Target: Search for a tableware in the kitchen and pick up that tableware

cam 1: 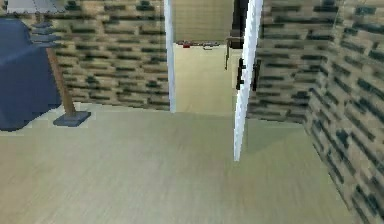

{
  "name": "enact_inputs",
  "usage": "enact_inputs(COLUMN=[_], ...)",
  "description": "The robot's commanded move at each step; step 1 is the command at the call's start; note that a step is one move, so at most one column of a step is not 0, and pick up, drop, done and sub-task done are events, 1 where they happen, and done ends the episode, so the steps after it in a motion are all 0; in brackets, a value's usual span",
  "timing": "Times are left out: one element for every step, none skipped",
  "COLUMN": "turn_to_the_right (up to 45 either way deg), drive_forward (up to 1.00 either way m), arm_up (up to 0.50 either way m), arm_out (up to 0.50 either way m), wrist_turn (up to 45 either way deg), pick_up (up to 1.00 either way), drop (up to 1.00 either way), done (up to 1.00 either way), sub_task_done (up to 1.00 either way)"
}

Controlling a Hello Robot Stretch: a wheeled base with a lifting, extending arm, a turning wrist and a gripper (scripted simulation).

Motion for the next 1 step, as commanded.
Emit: enact_inputs(turn_to_the_right=[0.0], drive_forward=[1.00], arm_up=[0.00], arm_out=[0.00], wrist_turn=[0.0], pick_up=[0.00], drop=[0.00], done=[0.00], sub_task_done=[0.00])
